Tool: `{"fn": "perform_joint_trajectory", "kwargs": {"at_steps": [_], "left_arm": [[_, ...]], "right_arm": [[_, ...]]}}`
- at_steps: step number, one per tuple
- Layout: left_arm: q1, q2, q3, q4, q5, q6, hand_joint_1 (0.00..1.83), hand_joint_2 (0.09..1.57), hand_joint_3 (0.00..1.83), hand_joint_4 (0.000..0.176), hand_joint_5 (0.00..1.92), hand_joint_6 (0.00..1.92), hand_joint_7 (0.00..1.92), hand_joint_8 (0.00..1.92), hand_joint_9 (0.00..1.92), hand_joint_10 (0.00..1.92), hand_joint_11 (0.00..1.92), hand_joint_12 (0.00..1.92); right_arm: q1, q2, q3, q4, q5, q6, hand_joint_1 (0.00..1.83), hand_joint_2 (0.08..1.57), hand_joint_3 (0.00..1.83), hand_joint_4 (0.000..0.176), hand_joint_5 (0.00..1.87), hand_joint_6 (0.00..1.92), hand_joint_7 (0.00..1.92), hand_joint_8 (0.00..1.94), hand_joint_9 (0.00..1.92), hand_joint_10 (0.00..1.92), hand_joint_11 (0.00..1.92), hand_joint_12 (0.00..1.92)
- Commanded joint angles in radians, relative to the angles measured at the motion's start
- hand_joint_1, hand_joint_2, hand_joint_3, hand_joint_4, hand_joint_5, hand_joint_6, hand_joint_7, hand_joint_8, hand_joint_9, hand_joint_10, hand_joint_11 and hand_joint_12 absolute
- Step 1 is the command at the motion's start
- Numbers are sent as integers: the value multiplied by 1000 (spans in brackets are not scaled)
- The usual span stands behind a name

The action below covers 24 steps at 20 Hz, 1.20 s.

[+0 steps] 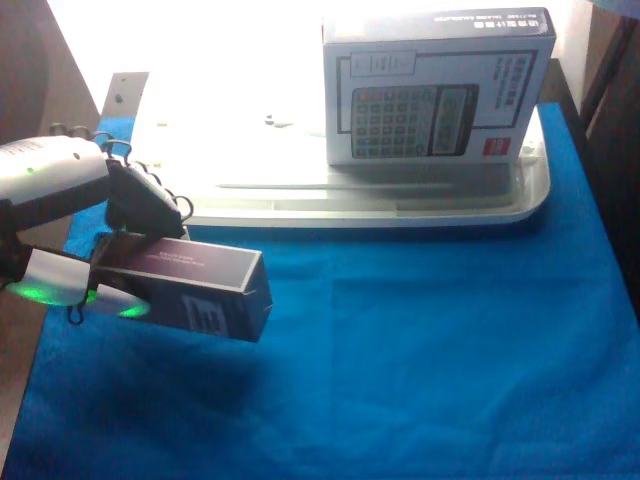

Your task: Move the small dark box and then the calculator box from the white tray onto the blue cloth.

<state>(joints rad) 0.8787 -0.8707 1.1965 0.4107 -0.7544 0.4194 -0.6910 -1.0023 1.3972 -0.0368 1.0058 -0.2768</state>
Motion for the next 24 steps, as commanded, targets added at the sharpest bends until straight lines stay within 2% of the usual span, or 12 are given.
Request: {"fn": "perform_joint_trajectory", "kwargs": {"at_steps": [1,3,4,5,7,11,14,15,18,20,22,24], "left_arm": [[-5,-7,2,-34,-99,-5,1125,1098,0,0,999,944,871,574,699,788,432,1335],[-3,-7,2,-34,-99,-5,1100,1086,0,4,1020,914,925,326,738,547,424,1213],[-2,-8,2,-35,-100,-5,1102,975,0,0,876,478,940,244,741,452,409,1135],[-2,-10,3,-35,-102,-5,1082,950,0,0,907,253,963,174,768,359,413,1081],[-2,-11,3,-35,-103,-5,1036,936,2,0,960,74,989,86,803,245,389,1068],[-1,-12,2,-36,-106,-5,1026,915,0,0,931,18,967,42,802,209,405,1073],[-1,-10,3,-41,-114,-5,1025,906,2,0,854,0,935,17,799,175,381,987],[-1,-8,5,-46,-118,-5,993,891,2,0,803,0,905,3,809,127,374,964],[-1,7,12,-83,-143,3,946,855,2,0,685,0,798,0,739,46,193,1050],[0,25,11,-135,-173,45,936,790,0,0,522,0,702,1,724,24,264,1017],[0,48,11,-200,-221,91,898,734,0,64,381,0,590,0,669,2,233,1050],[0,58,15,-260,-258,133,834,678,0,123,226,0,425,0,475,0,91,1080]], "right_arm": [[5,0,5,38,117,9,34,887,0,73,75,2,127,2,66,2,102,74],[5,-1,6,38,117,9,41,896,2,63,62,0,127,2,63,0,93,69],[5,-2,6,38,117,9,48,891,0,60,61,0,131,3,67,2,97,71],[5,-2,6,37,117,9,45,890,0,59,51,0,130,2,66,2,99,72],[5,-3,7,37,117,9,64,882,0,62,42,0,129,1,58,0,84,65],[5,-8,8,37,117,9,97,874,0,78,75,11,124,0,50,0,71,59],[5,-9,9,37,117,9,128,878,0,70,75,7,116,2,61,4,71,60],[6,-10,9,37,117,9,183,867,0,78,95,13,113,1,59,3,67,57],[6,-11,10,37,116,9,287,833,0,84,98,7,4,0,0,0,26,37],[6,-11,15,38,111,9,360,811,0,110,117,11,1,0,20,8,42,42],[6,-11,34,38,87,13,403,791,0,136,121,9,27,9,57,18,87,60],[7,-29,61,38,70,35,421,784,0,136,114,4,56,14,69,16,126,76]]}}
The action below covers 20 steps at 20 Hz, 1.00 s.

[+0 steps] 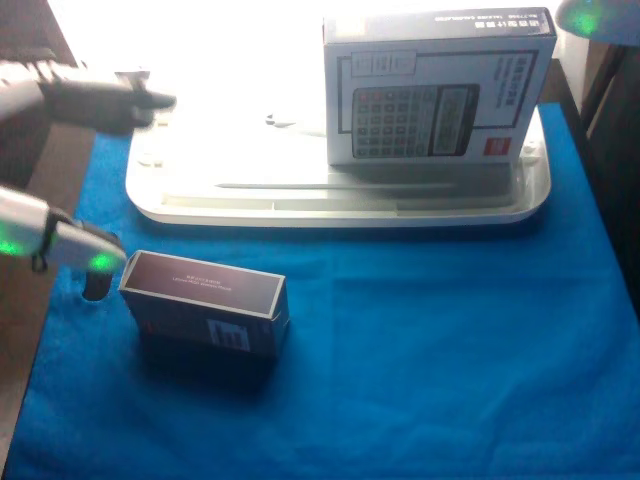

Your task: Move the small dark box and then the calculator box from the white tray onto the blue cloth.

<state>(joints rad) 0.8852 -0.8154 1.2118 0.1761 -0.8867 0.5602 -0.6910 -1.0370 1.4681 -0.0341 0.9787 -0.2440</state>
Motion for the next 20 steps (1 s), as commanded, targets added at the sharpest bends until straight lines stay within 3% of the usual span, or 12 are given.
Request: {"fn": "perform_joint_trajectory", "kwargs": {"at_steps": [1,2,5,8,11,12,14,15,16,17,18,20], "left_arm": [[-8,3,8,-55,-145,5,823,686,0,140,168,0,346,0,392,0,30,1055],[-11,1,22,-85,-158,7,808,694,1,169,129,1,250,5,300,6,5,884],[-22,-12,58,-146,-174,12,746,712,2,176,66,2,127,4,100,6,8,340],[-28,-20,72,-173,-183,15,696,731,7,176,39,0,119,0,75,2,3,271],[-30,-28,72,-172,-189,16,679,734,2,176,32,2,108,4,62,1,6,238],[-32,-31,71,-172,-193,16,672,738,2,176,6,0,102,1,53,1,1,213],[-37,-35,70,-166,-199,16,675,740,2,176,0,0,98,1,51,1,0,184],[-37,-35,68,-164,-202,16,695,737,0,176,11,4,107,4,52,1,0,177],[-37,-35,67,-164,-206,16,706,740,1,176,12,3,110,3,53,1,0,154],[-37,-35,66,-163,-207,16,714,743,2,176,17,4,113,4,54,1,0,148],[-37,-35,64,-162,-209,16,726,754,4,176,16,2,99,2,36,1,0,123],[-37,-36,60,-158,-210,16,758,729,0,176,33,5,91,0,25,0,0,103]], "right_arm": [[7,-14,13,35,92,22,429,776,0,134,112,2,71,16,79,17,143,84],[18,-31,33,35,69,36,437,768,0,143,110,1,87,18,90,18,168,96],[43,-63,72,35,7,46,490,736,0,144,91,0,136,8,69,2,72,73],[52,-93,109,35,-39,71,563,663,2,148,52,0,141,1,145,5,1,567],[52,-124,145,34,-84,102,606,655,0,152,67,4,147,1,127,2,0,658],[52,-126,149,34,-102,102,613,675,0,123,56,1,139,0,185,11,0,802],[51,-134,159,25,-147,102,634,666,0,113,77,8,124,0,183,4,0,835],[51,-142,168,20,-171,102,635,657,0,117,92,11,152,11,195,8,18,843],[51,-147,173,19,-182,102,649,665,0,89,95,2,195,2,230,8,18,991],[51,-151,175,19,-188,102,663,683,0,71,95,0,232,2,292,15,47,1106],[51,-154,177,19,-193,102,652,694,0,73,90,0,248,1,310,10,32,1157],[51,-161,180,19,-209,102,676,691,0,51,122,5,255,2,283,0,0,1151]]}}
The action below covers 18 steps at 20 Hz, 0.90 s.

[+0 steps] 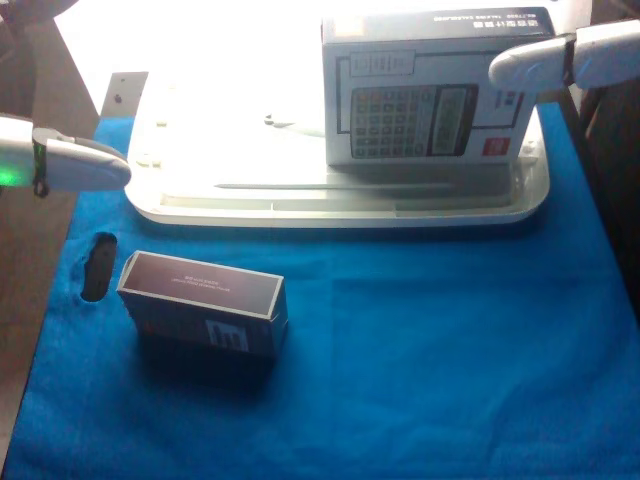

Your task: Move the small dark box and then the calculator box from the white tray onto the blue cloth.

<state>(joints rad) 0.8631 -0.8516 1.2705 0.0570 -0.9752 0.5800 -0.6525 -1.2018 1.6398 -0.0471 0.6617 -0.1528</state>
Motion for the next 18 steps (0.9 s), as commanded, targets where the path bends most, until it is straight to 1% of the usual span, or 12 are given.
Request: {"fn": "perform_joint_trajectory", "kwargs": {"at_steps": [1,3,4,5,6,7,9,11,13,16,17,18], "left_arm": [[-15,-2,0,-38,-122,-4,769,726,0,176,45,6,94,1,16,0,0,74],[-15,-5,0,-35,-121,-4,765,716,0,176,49,5,105,5,25,4,0,65],[-15,-5,-1,-34,-120,-4,765,712,0,176,51,5,105,4,28,5,0,62],[-15,-5,-1,-34,-121,-4,776,706,0,176,60,9,103,3,33,6,2,63],[-15,-5,-1,-34,-122,-4,792,699,0,176,70,11,102,2,36,7,7,64],[-15,-5,-2,-34,-122,-4,795,700,0,176,75,12,105,3,40,8,4,62],[-14,-6,-2,-32,-121,-4,800,698,0,176,80,5,112,2,46,4,0,26],[-13,-7,-2,-33,-122,-4,809,700,0,176,66,1,104,0,38,0,1,20],[-13,-9,-2,-33,-121,-4,803,687,0,176,78,6,117,5,47,4,19,27],[-12,-10,-2,-33,-120,-4,761,663,0,176,60,0,133,7,58,5,21,27],[-12,-11,-2,-33,-118,-4,744,659,0,176,61,1,140,8,64,6,33,31],[-12,-12,-2,-32,-115,-4,740,654,0,176,60,1,140,7,64,6,40,34]], "right_arm": [[13,1,10,32,104,11,694,686,0,75,157,4,276,3,361,24,0,1331],[13,-3,12,31,95,11,700,649,0,84,201,3,334,5,596,82,289,1383],[13,-7,14,31,92,14,672,625,0,87,228,9,374,14,440,26,57,1317],[13,-12,16,30,90,17,673,631,0,85,235,4,354,3,327,12,11,1151],[13,-15,17,30,89,19,685,694,9,71,233,1,338,2,299,5,1,1053],[12,-19,19,29,86,22,706,698,3,68,235,0,329,0,292,2,0,986],[12,-31,27,17,79,33,724,709,0,54,260,0,353,2,358,12,0,1189],[12,-47,34,15,77,37,704,698,0,37,276,3,384,8,370,11,0,1165],[10,-62,39,14,77,44,720,689,0,34,304,11,404,11,365,6,0,1155],[7,-70,42,11,77,52,757,710,1,0,429,4,555,7,510,16,79,1180],[7,-71,42,9,77,52,861,770,5,0,549,12,815,41,775,81,390,1159],[7,-72,43,8,77,52,959,823,2,0,752,11,1063,100,1075,250,731,1280]]}}
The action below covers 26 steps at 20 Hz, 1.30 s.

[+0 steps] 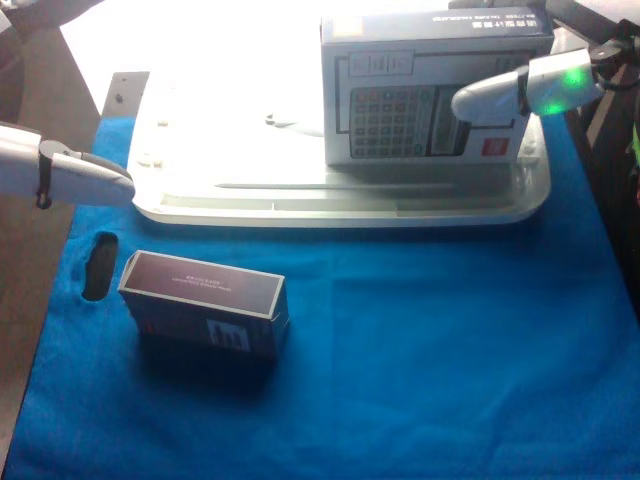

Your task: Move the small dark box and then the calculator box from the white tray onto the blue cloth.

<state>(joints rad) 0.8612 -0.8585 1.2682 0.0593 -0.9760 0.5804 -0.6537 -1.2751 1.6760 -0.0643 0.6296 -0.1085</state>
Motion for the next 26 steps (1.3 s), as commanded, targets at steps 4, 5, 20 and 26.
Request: {"fn": "perform_joint_trajectory", "kwargs": {"at_steps": [4,5,20,26], "left_arm": [[-7,-11,1,-35,-109,-5,769,663,0,176,96,11,171,14,96,14,64,41],[-6,-12,2,-35,-108,-5,764,660,0,176,85,5,175,13,100,14,67,42],[20,-17,33,-104,-83,-3,735,729,12,176,19,2,121,0,51,0,0,0],[62,19,30,-207,-97,45,730,758,11,156,0,0,67,0,21,1,0,0]], "right_arm": [[8,1,7,21,109,8,1299,987,1,0,1345,148,1355,502,1250,755,1024,1510],[8,1,7,20,109,8,1296,988,4,0,1246,387,1415,348,1238,670,991,1425],[49,122,-90,-106,266,77,1104,1210,0,0,798,1245,1391,15,1136,1150,1012,1550],[49,192,-186,-127,350,77,1135,1160,0,0,892,1104,1482,60,1243,1149,1119,1563]]}}
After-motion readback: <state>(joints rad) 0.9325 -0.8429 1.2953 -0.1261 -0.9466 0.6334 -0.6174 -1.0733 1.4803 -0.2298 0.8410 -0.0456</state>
